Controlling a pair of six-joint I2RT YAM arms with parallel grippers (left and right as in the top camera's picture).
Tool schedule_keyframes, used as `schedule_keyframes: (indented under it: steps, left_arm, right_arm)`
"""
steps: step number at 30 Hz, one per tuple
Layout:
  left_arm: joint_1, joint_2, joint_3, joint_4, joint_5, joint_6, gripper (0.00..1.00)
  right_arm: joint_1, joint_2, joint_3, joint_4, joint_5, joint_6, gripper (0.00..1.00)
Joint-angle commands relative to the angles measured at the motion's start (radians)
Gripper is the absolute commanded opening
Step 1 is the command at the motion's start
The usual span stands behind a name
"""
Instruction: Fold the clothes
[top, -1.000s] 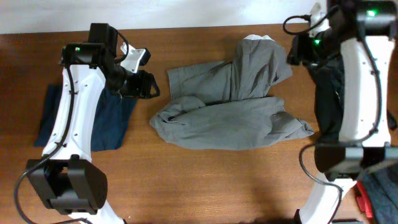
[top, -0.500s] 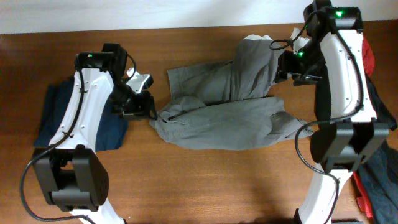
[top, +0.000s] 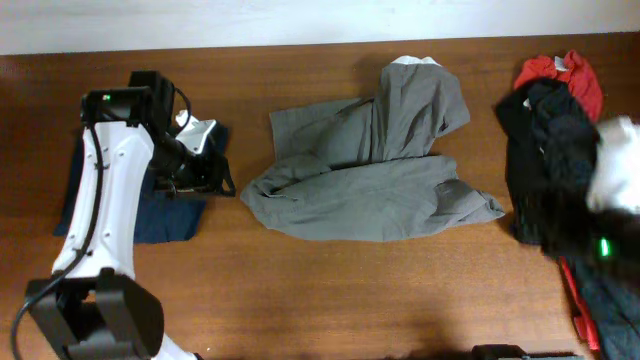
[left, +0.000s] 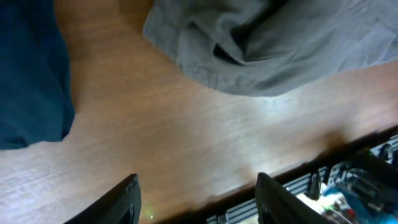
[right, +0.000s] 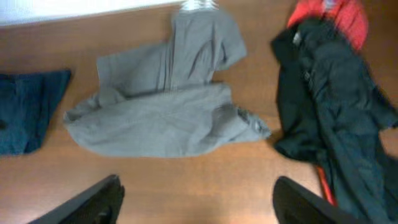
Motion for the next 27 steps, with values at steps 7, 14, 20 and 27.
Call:
schedule_keyframes:
  steps: [7,14,20,27]
  left_arm:
    - [0.003,-0.014,-0.227,0.263,0.007,-0.072,0.70]
    - [0.004,-0.014,-0.422,0.508,0.126,-0.096,0.71]
    - [0.005,-0.014,-0.530,0.635,0.128,-0.127,0.47]
    - [0.004,-0.014,-0.618,0.780,0.082,-0.124,0.67]
  right_arm:
    - [-0.006,-0.092,-0.691,0.437,0.030,0.159,0.84]
    - [-0.006,0.098,-0.758,0.693,-0.074,0.158,0.72]
    - [-0.006,0.230,-0.758,0.768,-0.142,0.159,0.70]
    - [-0.006,0.275,-0.758,0.769,-0.146,0.147,0.70]
